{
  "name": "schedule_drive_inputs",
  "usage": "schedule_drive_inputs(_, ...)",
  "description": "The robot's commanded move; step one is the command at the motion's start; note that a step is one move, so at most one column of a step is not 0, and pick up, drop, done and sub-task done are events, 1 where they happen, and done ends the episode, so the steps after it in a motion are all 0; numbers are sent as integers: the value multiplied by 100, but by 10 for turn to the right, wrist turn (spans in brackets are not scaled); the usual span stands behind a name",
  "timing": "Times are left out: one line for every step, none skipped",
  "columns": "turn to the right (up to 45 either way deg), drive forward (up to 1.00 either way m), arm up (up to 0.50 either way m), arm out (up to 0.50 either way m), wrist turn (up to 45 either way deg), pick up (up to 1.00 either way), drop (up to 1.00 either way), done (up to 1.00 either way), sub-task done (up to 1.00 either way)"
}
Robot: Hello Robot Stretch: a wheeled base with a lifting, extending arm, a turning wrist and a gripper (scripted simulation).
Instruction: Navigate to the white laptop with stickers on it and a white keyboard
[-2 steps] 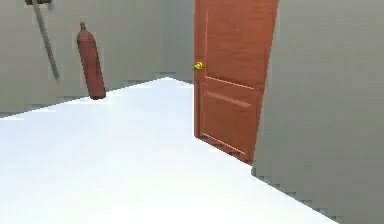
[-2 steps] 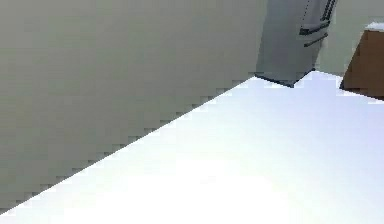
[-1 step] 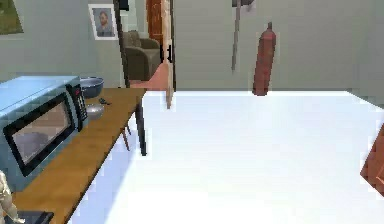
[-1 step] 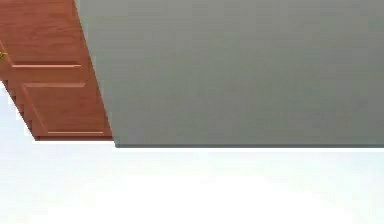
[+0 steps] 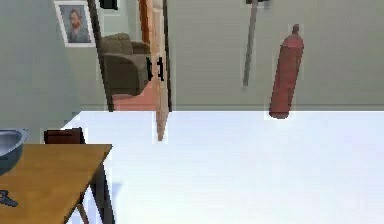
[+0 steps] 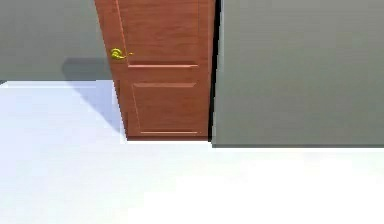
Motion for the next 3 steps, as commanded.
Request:
schedule_drive_inputs(0,100,0,0,0,0,0,0,0)
schedule_drive_inputs(0,25,0,0,0,0,0,0,0)
schedule_drive_inputs(-240,0,0,0,0,0,0,0,0)
